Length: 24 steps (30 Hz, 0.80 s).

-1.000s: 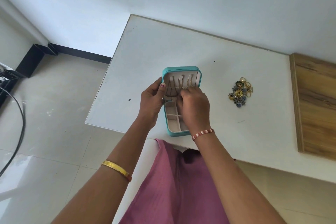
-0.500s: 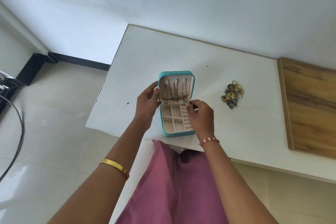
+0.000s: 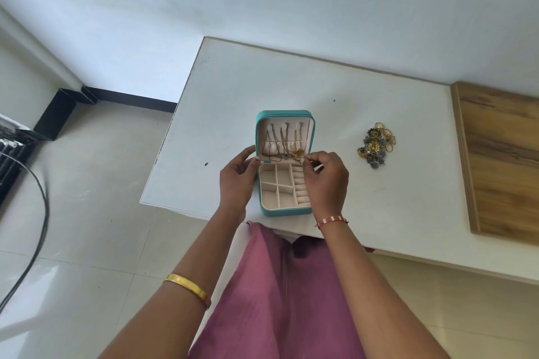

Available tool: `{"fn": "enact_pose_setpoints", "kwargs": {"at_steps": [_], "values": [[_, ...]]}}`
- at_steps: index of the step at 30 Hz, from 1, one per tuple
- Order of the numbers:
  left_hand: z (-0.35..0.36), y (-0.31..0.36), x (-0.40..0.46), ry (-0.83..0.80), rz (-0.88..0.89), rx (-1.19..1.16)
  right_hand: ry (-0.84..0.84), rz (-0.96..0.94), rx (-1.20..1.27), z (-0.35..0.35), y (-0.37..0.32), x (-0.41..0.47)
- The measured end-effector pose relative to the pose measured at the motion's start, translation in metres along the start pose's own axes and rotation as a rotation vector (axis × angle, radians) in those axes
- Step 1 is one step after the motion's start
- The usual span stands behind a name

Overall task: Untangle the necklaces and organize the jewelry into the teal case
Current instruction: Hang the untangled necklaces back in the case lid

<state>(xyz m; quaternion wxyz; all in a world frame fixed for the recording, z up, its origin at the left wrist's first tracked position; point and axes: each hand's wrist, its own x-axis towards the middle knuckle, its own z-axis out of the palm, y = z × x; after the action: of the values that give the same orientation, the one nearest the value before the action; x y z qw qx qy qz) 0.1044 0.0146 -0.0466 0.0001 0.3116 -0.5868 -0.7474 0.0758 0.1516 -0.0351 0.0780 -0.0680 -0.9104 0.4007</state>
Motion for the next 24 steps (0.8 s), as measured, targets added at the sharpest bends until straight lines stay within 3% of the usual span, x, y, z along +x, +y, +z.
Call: {"fn": "enact_pose_setpoints", "kwargs": {"at_steps": [5,15,20,24], "values": [[0.000,0.000,-0.001,-0.004,-0.005,-0.016,-0.011,-0.075,-0.102,0.003,-0.006,0.002],[0.000,0.001,-0.004,-0.025,-0.013,-0.029,0.060,0.044,-0.070,-0.006,-0.010,0.001],[-0.003,0.000,-0.010,-0.014,-0.020,-0.017,-0.047,0.190,0.017,-0.009,-0.001,-0.009],[-0.007,-0.002,-0.019,-0.019,-0.010,0.018,-0.080,0.192,0.049,-0.008,0.000,-0.010]]}}
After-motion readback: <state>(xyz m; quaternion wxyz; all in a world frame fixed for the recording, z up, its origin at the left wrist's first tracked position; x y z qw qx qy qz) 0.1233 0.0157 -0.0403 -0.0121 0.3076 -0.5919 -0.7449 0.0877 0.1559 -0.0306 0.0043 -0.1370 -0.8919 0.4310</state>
